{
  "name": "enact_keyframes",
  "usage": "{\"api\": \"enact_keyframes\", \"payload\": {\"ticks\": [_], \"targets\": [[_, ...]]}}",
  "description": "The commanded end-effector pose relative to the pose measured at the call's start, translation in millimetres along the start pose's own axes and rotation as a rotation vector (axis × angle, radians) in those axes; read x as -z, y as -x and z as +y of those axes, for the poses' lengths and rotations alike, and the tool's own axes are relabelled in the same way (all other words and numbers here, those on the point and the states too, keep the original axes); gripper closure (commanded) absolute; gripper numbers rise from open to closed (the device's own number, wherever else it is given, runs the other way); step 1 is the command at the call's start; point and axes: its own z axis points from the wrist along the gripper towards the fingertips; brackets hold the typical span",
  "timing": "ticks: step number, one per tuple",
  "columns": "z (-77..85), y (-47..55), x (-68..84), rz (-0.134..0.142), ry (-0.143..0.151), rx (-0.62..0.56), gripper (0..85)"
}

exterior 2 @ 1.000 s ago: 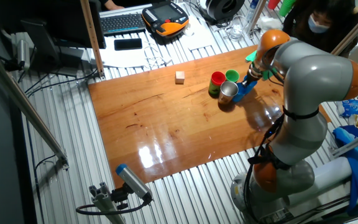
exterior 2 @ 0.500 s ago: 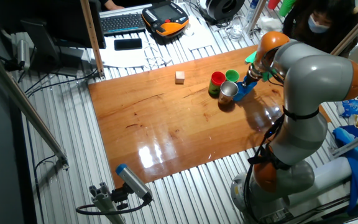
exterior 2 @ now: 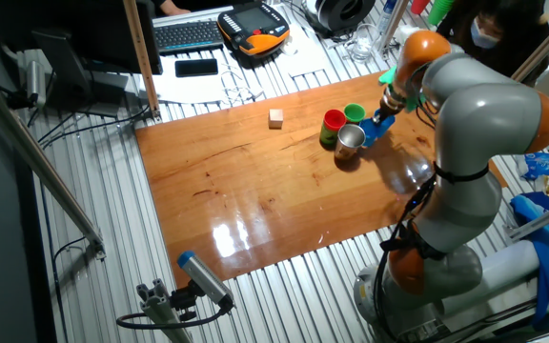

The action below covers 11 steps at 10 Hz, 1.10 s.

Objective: Stack the cups

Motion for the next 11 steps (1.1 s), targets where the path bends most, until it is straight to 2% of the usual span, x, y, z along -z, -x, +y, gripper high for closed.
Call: {"api": "enact_keyframes", "payload": {"ticks": [1, 5, 8, 11], "targets": [[-2.3, 3.4, 5.1, 0.005, 0.003, 0.000, 85.0], [-20.2, 13.8, 25.0, 0.034, 0.003, 0.027, 85.0], [-28.5, 15.5, 39.6, 0.057, 0.007, 0.039, 85.0], [-31.3, 14.7, 45.9, 0.067, 0.010, 0.047, 85.0]]}}
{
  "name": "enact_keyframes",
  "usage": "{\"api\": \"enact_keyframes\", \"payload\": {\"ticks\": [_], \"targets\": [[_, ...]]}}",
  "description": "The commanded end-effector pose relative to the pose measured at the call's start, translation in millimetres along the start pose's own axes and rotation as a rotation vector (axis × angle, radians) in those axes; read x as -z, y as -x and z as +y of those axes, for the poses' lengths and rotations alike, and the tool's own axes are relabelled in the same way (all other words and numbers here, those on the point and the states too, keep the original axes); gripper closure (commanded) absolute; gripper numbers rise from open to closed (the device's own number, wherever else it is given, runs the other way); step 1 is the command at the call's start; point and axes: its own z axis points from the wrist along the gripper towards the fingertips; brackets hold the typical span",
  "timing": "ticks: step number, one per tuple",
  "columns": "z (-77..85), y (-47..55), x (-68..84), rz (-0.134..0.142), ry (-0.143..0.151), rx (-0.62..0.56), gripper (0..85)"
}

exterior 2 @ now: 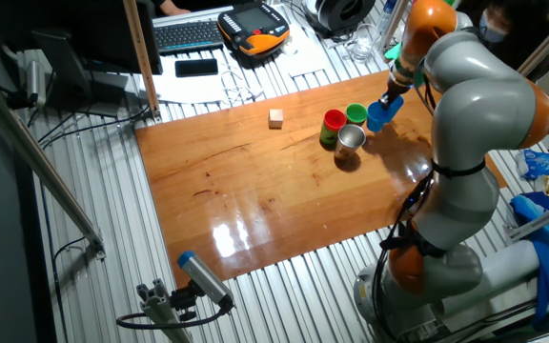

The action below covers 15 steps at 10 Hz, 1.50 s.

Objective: Stack the cups

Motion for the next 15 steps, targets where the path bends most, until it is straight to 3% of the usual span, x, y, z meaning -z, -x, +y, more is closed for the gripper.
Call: {"api": "enact_keyframes", "payload": {"ticks": [1, 4, 7, 10, 13, 15], "targets": [[-2.1, -0.3, 7.6, 0.020, 0.013, 0.002, 85.0], [0.6, 0.9, 37.3, 0.066, 0.048, -0.034, 85.0], [16.4, 12.6, 58.8, 0.082, 0.137, -0.176, 85.0], [30.5, 25.2, 71.8, 0.092, 0.207, -0.326, 85.0], [50.6, 42.5, 79.5, 0.054, 0.232, -0.488, 85.0], [63.2, 54.6, 81.2, 0.039, 0.222, -0.540, 85.0]]}}
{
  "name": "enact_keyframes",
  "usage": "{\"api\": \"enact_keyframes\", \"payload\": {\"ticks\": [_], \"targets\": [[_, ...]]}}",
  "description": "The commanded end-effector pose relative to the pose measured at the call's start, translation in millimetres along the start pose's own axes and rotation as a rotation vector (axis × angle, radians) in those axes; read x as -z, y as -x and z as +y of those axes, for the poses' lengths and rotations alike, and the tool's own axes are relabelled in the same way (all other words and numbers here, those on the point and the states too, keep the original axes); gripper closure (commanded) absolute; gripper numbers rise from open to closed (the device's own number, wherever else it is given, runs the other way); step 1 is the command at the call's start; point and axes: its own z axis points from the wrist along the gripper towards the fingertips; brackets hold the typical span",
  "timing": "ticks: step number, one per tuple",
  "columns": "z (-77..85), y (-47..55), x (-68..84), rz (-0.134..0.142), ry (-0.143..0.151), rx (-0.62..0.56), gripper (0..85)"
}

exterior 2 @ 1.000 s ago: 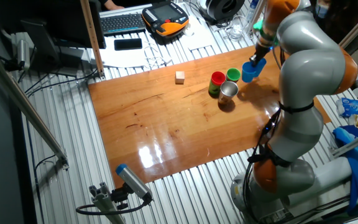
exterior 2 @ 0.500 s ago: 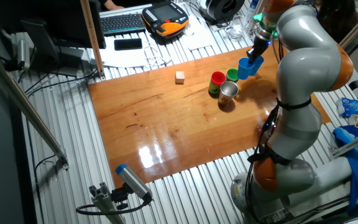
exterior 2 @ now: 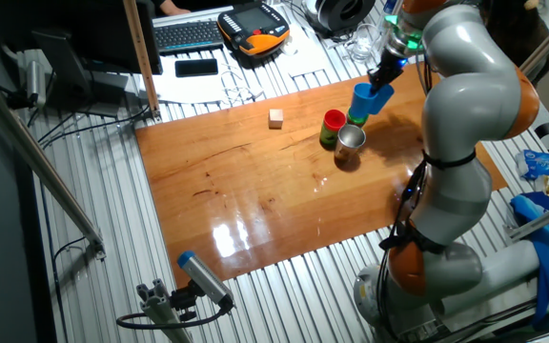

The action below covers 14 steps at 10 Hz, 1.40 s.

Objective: Stack the cups

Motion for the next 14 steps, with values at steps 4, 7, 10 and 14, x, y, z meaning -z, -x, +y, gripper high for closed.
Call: {"api": "enact_keyframes", "payload": {"ticks": [4, 7, 10, 14], "targets": [[5.3, 7.0, -16.5, -0.060, -0.006, -0.144, 85.0], [13.0, 7.5, -28.5, -0.066, -0.009, -0.171, 85.0], [13.1, 4.6, -39.0, -0.090, -0.013, -0.171, 85.0], [14.8, 4.0, -41.3, -0.091, -0.009, -0.176, 85.0]]}}
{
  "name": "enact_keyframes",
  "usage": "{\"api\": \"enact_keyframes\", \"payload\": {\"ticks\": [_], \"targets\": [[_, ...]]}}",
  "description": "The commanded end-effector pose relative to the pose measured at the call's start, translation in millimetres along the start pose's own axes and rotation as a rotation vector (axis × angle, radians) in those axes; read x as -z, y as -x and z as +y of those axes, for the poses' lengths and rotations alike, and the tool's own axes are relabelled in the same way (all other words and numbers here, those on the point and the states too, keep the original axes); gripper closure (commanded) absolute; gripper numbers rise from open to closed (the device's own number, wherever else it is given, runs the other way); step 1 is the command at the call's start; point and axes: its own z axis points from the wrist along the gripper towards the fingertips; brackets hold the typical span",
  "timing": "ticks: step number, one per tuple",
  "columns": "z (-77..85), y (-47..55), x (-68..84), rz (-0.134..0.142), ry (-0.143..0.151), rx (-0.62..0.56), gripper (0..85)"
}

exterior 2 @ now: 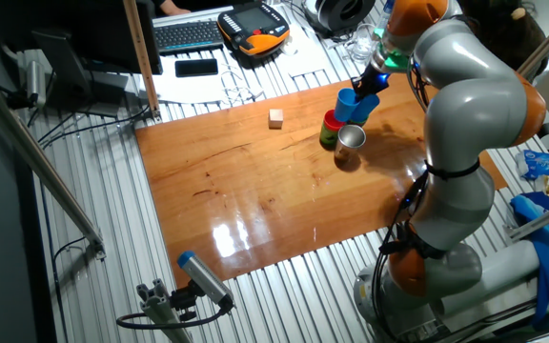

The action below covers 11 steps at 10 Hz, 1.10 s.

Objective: Stack the cups

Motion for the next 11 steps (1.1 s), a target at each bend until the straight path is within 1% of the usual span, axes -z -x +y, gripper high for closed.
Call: {"api": "enact_keyframes", "payload": {"ticks": [1, 2, 3, 5, 7, 9, 10, 11], "targets": [[0.2, -0.4, -0.9, -0.002, 0.000, 0.000, 85.0], [0.3, -0.8, -2.2, -0.009, 0.000, -0.003, 85.0], [0.4, -0.6, -2.8, -0.018, -0.006, -0.004, 85.0], [0.7, -0.5, -3.4, -0.027, -0.012, -0.006, 85.0], [1.7, -0.4, -3.5, -0.022, -0.002, -0.007, 85.0], [4.8, -0.7, -2.1, -0.012, 0.018, -0.023, 85.0], [6.6, -0.6, -1.0, -0.011, 0.021, -0.028, 85.0], [8.1, -0.7, -0.2, -0.014, 0.017, -0.029, 85.0]]}}
